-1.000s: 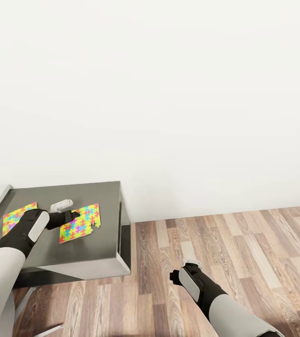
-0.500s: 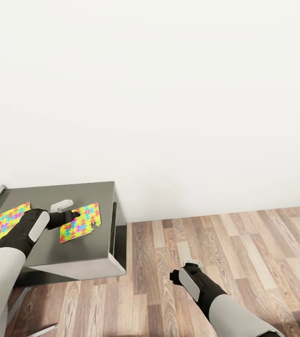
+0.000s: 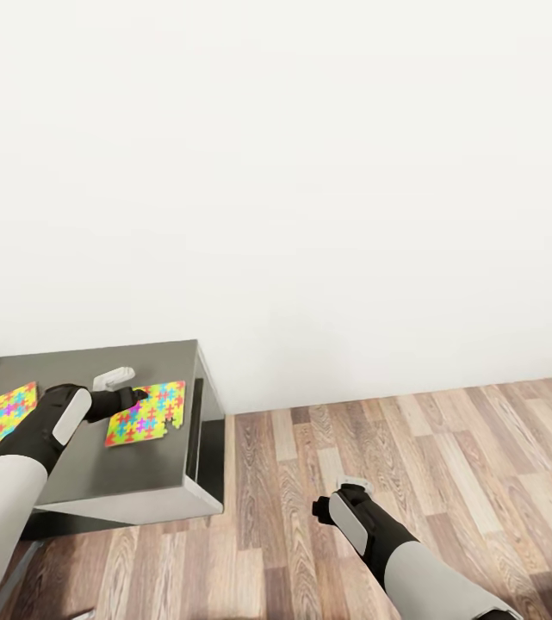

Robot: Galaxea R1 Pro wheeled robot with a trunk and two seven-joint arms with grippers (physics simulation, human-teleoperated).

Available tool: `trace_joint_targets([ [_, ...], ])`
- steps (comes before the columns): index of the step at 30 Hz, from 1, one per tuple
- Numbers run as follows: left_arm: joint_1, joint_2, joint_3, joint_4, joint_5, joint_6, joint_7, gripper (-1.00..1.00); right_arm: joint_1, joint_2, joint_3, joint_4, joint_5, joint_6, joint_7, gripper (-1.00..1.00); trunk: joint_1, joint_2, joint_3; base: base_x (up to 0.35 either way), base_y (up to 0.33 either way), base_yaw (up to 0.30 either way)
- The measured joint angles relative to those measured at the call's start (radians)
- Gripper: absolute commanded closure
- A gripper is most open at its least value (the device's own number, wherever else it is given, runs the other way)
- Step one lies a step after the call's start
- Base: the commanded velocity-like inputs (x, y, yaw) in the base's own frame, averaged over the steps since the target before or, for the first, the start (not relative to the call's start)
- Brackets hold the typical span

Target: Put all the toys in the child's room - the three board games (two on the bed and one on the table), the two jigsaw puzzles on the table, and the tennis ball on the table - inside the toy box on the table in the child's room.

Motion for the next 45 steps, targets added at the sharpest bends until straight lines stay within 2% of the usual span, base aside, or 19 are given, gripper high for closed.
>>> trace_joint_targets([
  [45,0.0,0.0,-0.001,0.0,-0.001,0.0,0.0,-1.0,0.0,0.0,0.001,-0.002,0.001,0.0,0.0,-1.0,0.0,0.0,0.003,0.0,-0.017,-0.014],
])
